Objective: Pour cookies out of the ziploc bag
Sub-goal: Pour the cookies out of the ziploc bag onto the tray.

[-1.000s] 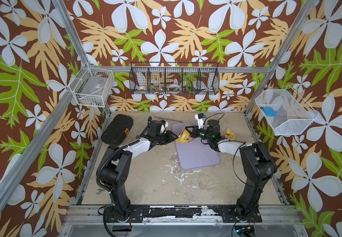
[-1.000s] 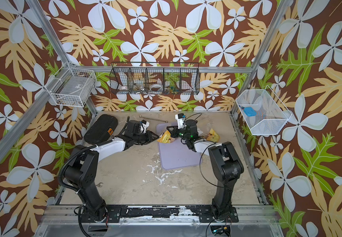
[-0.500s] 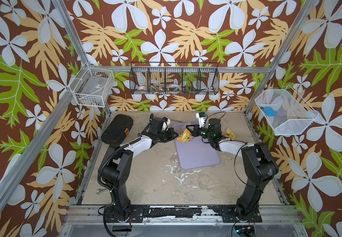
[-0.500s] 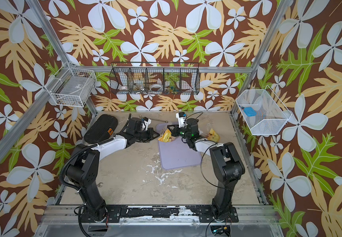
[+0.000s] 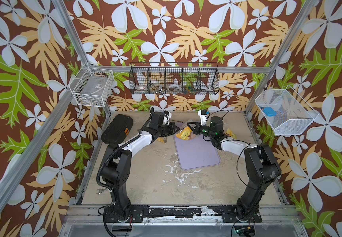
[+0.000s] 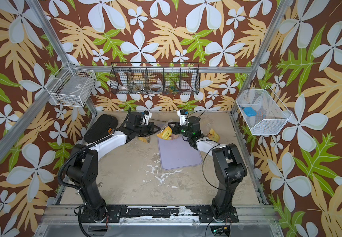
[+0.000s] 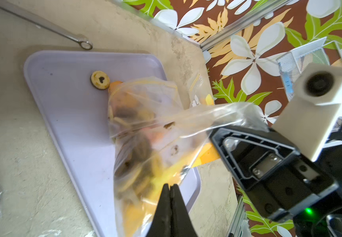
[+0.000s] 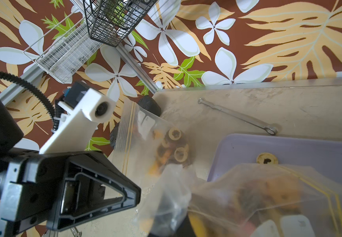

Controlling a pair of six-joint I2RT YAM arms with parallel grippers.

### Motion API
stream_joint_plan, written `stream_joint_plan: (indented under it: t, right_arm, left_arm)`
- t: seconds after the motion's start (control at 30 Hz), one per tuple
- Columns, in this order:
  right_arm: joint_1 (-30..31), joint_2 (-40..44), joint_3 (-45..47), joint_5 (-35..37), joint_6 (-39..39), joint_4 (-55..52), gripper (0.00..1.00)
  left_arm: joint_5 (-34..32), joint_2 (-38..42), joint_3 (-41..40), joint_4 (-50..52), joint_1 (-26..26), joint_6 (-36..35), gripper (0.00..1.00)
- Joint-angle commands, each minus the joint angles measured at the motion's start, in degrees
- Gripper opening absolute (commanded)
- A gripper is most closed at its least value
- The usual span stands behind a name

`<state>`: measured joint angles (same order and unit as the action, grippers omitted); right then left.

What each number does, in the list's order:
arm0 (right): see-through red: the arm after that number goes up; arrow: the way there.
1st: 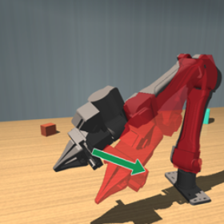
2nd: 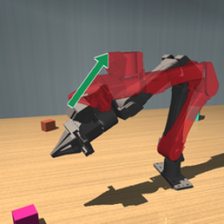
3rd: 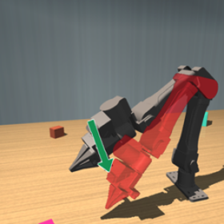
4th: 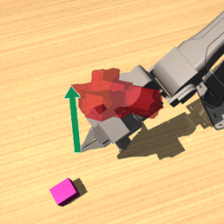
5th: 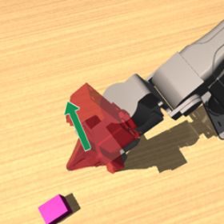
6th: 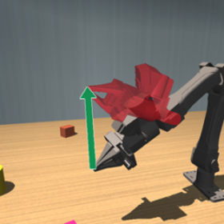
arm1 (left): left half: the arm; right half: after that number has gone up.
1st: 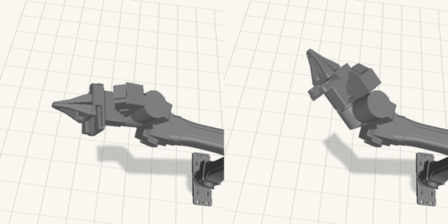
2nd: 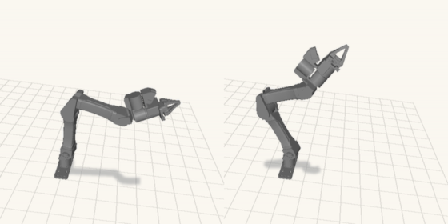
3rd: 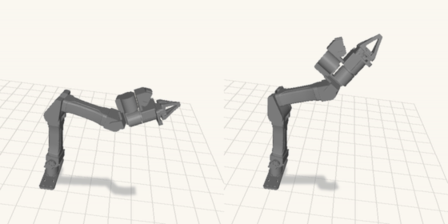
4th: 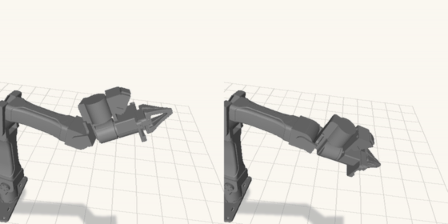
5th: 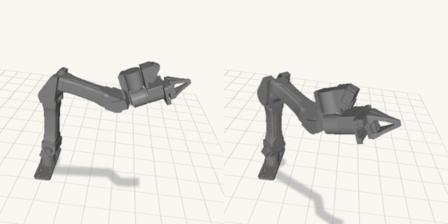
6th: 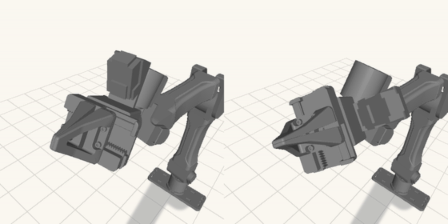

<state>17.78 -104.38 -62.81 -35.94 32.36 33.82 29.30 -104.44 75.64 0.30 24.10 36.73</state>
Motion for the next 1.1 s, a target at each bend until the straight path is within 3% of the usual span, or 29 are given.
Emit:
stream_joint_plan:
  t: [0.0, 0.33, 0.67, 0.87, 1.07]
  right_arm:
    - [0.02, -0.25, -0.39, -0.57, 0.08, 1.51, 0.02]
    - [-0.03, 0.04, 0.04, -0.62, 0.15, 1.38, 0.02]
    - [-0.03, 0.26, -0.12, -0.87, 0.68, 1.51, 0.02]
    - [-0.04, 0.98, -0.39, -0.88, 0.31, 0.81, 0.02]
    - [-0.08, 1.24, -0.48, -0.90, 0.45, 0.72, 0.02]
  left_arm:
    - [-1.20, 1.12, -1.63, 0.61, -0.04, -1.73, 0.19]
    - [-4.00, 3.43, -4.09, 0.67, -0.15, -3.30, 0.54]
    - [-3.67, 4.18, -5.32, 0.99, -1.77, -3.59, 0.75]
    - [-2.02, 3.68, -5.94, -0.73, -1.77, -1.84, 0.80]
    - [-0.64, 2.98, -6.19, -2.16, -1.77, -0.53, 0.76]
